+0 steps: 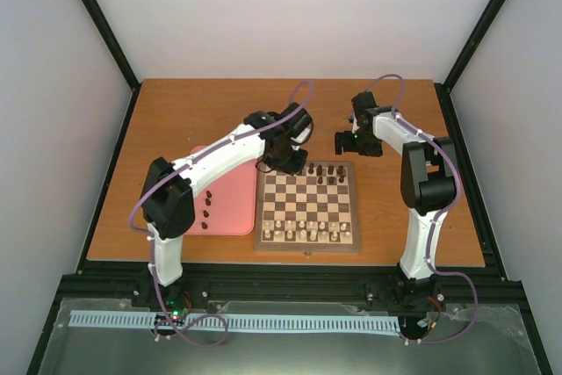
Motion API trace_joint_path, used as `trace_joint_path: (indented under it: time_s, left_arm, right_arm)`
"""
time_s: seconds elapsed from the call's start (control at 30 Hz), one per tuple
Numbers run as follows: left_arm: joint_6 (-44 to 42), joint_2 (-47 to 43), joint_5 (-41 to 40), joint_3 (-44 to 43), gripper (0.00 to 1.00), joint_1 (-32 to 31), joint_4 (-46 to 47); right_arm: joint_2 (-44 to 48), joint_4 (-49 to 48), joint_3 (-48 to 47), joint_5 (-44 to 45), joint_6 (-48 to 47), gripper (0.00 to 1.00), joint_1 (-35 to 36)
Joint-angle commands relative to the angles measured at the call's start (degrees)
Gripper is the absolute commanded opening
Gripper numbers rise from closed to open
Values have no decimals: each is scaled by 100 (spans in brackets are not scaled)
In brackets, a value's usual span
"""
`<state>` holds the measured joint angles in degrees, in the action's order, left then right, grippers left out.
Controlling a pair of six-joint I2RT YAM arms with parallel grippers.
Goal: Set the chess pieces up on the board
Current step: Place the chess piece on the chessboard.
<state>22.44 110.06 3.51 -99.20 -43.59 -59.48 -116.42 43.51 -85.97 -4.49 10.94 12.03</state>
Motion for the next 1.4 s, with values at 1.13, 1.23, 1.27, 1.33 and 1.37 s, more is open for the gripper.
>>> trace_joint_path:
  time_s: [1.13, 1.23, 1.27, 1.33, 1.37]
  left_arm:
    - [-390, 2043, 193, -1667, 7, -456, -387]
    - [-373, 2061, 155, -1664, 7, -457, -342]
    - [-375, 2064, 150, -1678, 7, -457, -332]
    - [-369, 2085, 138, -1707, 8, -457, -327]
    - [-371, 2101, 141, -1730, 8, -457, -331]
  right_arm:
    - [-67, -24, -65, 91, -22, 100, -24]
    - [-56, -26, -59, 89, -21, 100, -34]
    - [-57, -26, -60, 89, -22, 100, -34]
    - [-58, -26, -57, 84, -21, 100, -43]
    - [-62, -26, -54, 85, -22, 100, -43]
